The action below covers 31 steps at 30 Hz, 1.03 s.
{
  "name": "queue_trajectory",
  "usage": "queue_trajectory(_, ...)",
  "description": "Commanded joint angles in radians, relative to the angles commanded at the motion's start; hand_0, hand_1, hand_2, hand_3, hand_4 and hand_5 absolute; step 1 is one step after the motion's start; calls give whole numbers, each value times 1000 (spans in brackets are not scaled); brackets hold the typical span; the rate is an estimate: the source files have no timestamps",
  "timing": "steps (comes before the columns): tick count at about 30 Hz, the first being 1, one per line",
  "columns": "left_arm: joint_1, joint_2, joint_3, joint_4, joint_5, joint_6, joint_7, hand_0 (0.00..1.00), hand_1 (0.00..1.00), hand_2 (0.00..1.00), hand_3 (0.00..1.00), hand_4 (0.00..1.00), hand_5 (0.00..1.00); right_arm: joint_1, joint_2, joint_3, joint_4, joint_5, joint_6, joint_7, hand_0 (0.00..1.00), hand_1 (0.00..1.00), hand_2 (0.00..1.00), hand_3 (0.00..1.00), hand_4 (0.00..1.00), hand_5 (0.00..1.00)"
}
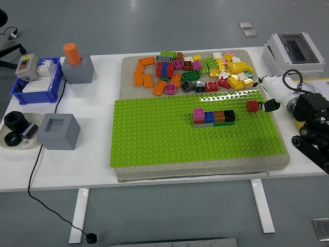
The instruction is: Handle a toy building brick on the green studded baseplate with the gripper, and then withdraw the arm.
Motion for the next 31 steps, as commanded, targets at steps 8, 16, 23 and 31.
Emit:
queue_trajectory(8,4,0,-5,0,0,2,1,637,641,607,610,619,245,-39,-11,72,58,43,4,-11,874,895,915,697,668,21)
queue_trajectory(16,10,-6,-8,0,1,2,0,637,641,607,610,619,245,-177,41,268,167,202,-53,35,860,873,894,669,672,41)
queue_trajectory(23,10,-10,-14,0,7,1,-3,637,640,609,611,619,247,-299,114,436,230,262,-96,82,797,817,852,659,677,47)
queue_trajectory(31,12,-13,-20,0,13,0,-7,637,640,609,614,619,248,-397,148,574,321,337,-120,124,750,790,831,656,684,59)
